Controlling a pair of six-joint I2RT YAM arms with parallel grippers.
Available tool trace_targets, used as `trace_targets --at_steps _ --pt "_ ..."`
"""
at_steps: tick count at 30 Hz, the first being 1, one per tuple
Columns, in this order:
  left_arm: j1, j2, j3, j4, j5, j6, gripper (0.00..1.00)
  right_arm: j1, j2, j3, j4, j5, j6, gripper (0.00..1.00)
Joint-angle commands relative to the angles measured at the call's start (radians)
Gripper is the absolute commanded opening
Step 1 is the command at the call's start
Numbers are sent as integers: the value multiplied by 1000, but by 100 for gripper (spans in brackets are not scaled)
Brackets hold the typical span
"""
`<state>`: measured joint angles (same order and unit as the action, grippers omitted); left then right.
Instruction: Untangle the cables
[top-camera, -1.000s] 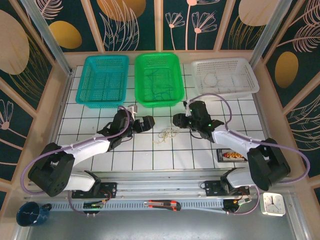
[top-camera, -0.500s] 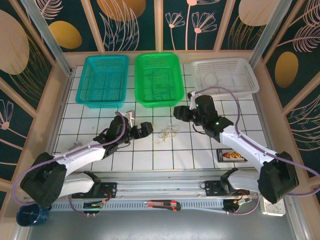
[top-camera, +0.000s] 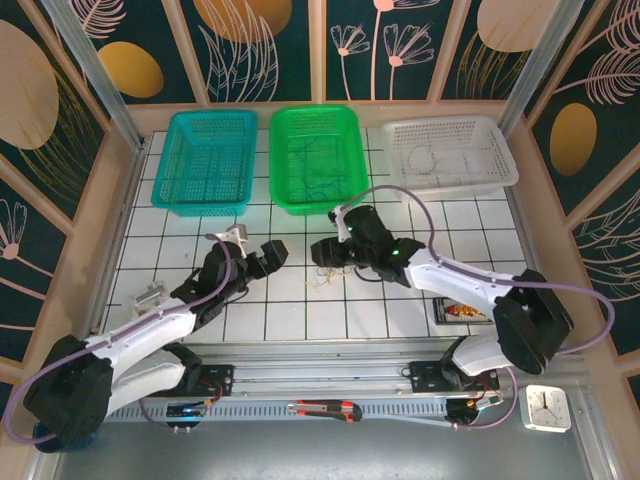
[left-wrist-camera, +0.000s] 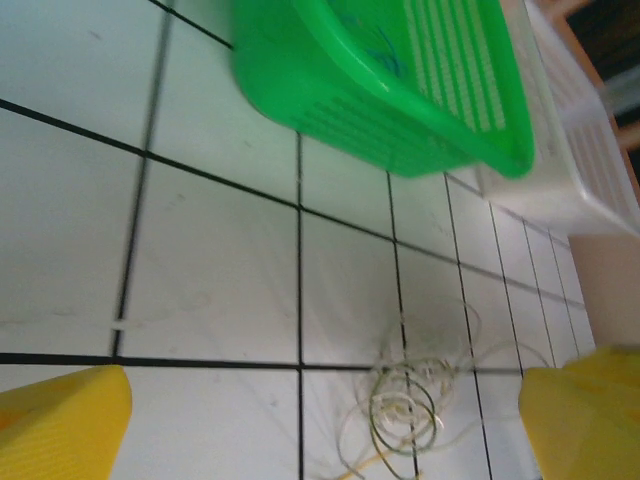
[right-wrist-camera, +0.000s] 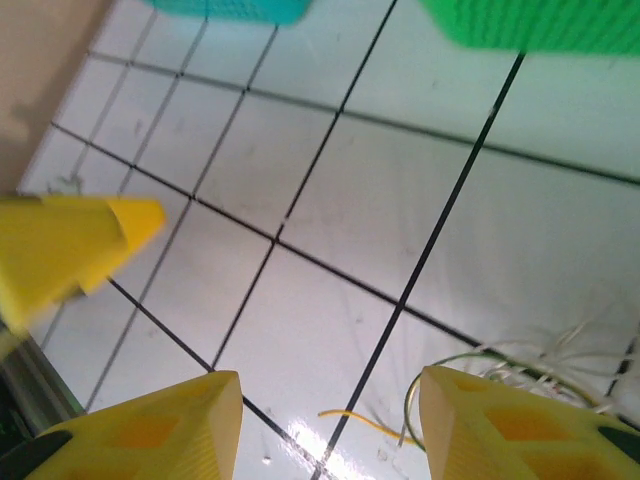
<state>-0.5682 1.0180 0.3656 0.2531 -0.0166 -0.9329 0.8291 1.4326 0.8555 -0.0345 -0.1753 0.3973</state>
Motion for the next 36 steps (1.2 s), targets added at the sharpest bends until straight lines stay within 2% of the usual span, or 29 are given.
trace_targets --at_steps 1,5,12,19,30,33,36 --pt "52 -62 -29 -13 -72 -80 99 43 57 3 13 43 -20 49" --pt "95 -89 -26 -24 -60 -75 99 93 137 36 6 71 -26 49" --pt "105 -49 -1 -23 -20 -56 99 155 248 105 -20 138 -41 47" --pt "106 -45 4 -12 -7 -52 99 174 320 153 -53 242 -38 44" --pt "108 -50 2 -13 -4 -42 99 202 377 153 -57 281 -31 41" --pt "108 -48 1 -10 -3 -43 99 203 387 152 -56 288 -28 31" --pt "108 -45 4 -3 1 -42 99 205 379 152 -57 295 -28 5"
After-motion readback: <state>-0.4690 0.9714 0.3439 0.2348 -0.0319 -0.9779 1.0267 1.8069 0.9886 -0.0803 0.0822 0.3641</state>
